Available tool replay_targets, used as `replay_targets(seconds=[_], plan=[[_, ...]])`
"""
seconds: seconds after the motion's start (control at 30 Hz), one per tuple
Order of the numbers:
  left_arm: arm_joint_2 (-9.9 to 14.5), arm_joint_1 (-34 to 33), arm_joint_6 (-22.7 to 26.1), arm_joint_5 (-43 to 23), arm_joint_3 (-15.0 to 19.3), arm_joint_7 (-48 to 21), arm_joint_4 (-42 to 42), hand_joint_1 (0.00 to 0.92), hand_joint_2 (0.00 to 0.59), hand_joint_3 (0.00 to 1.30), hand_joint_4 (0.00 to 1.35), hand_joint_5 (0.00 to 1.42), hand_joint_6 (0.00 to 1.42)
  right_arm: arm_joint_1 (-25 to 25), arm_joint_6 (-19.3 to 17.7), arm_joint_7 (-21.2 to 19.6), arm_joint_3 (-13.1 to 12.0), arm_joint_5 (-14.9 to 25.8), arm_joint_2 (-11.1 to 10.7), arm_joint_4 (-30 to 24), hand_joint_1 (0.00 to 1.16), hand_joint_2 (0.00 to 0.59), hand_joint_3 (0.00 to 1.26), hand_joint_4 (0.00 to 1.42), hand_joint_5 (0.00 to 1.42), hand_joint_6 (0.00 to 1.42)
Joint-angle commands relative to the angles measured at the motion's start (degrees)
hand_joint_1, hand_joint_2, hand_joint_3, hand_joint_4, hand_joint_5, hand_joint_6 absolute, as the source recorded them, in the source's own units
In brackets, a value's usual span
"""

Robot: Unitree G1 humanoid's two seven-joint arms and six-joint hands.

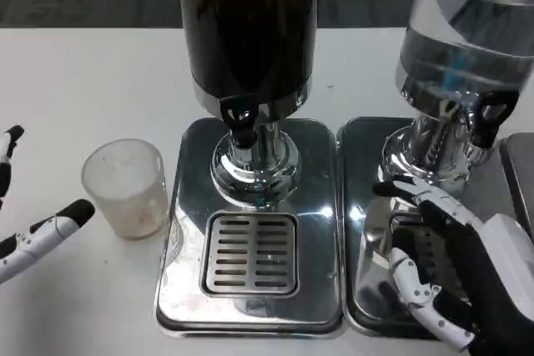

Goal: Grasp the cup under the faucet to collect the drink, then remove the cup.

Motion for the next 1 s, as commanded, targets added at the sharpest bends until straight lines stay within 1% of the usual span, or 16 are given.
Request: replay_targets(seconds=[0.03, 0.2, 0.33, 0.5, 0.8, 1.0], plan=[[1.25, -1.65, 0.38, 1.02, -1.67, 0.84, 2.29, 0.037, 0.016, 0.0, 0.0, 0.01, 0.01, -0.26, 0.46, -0.48, 0.5, -0.47, 0.5, -0.29, 0.46, 0.586, 0.27, 0.15, 0.12, 0.11], [1.91, -3.44, 0.22, 1.78, -3.01, 1.36, 5.01, 0.04, 0.016, 0.0, 0.0, 0.01, 0.01, -0.55, 0.69, -0.36, 0.58, -0.53, 0.72, -0.32, 0.46, 0.586, 0.27, 0.16, 0.13, 0.11], [2.44, -4.57, -0.52, 2.15, -4.26, 3.06, 8.02, 0.019, 0.013, 0.0, 0.0, 0.02, 0.01, -0.82, 0.84, -0.28, 0.64, -0.44, 0.74, -0.16, 0.46, 0.586, 0.27, 0.16, 0.13, 0.12], [3.11, -5.89, -1.42, 3.18, -5.87, 5.37, 11.71, 0.015, 0.012, 0.0, 0.0, 0.02, 0.01, -0.89, 0.76, -0.26, 0.91, -0.15, 0.78, 0.25, 0.45, 0.586, 0.27, 0.16, 0.13, 0.12], [3.98, -9.26, -4.17, 5.49, -9.69, 10.46, 19.06, 0.011, 0.014, 0.0, 0.0, 0.01, 0.01, -1.24, 0.37, -0.24, 1.27, -0.27, 0.52, 0.3, 0.45, 0.586, 0.27, 0.16, 0.13, 0.13], [4.1, -12.62, -5.51, 6.21, -12.36, 13.31, 23.69, 0.009, 0.015, 0.0, 0.0, 0.02, 0.02, -0.97, 0.53, -0.29, 0.87, -0.23, 0.27, -0.28, 0.45, 0.586, 0.27, 0.16, 0.13, 0.13]])
